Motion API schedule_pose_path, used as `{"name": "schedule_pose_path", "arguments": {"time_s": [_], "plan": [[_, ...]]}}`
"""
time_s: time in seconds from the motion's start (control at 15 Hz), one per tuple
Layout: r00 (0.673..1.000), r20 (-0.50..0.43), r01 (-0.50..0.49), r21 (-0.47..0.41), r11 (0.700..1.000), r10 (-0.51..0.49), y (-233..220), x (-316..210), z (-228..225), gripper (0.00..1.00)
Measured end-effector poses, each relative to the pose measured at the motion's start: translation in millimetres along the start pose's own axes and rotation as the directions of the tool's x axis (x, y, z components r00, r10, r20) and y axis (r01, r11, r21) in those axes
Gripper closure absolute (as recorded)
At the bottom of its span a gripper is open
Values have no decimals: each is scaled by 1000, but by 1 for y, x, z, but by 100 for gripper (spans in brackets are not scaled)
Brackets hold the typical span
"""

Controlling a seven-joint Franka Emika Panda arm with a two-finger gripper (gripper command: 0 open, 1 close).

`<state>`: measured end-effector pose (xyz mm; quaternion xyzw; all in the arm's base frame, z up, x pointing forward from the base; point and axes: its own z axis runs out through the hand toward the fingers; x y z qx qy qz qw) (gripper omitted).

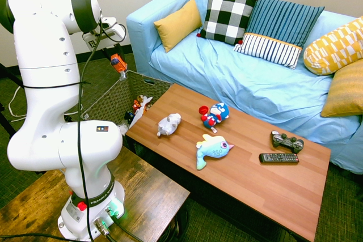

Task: Put the toy car in the basket

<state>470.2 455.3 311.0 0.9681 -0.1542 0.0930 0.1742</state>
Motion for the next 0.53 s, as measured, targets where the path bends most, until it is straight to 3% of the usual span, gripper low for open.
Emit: {"name": "schedule_pose_path", "arguments": {"time_s": [0.33, 0.53], "plan": [[1000, 10, -19, 29, 999, 19, 23, 29, -16, 0], [983, 64, -174, 69, 982, 170, 145, 128, -13, 0]]}}
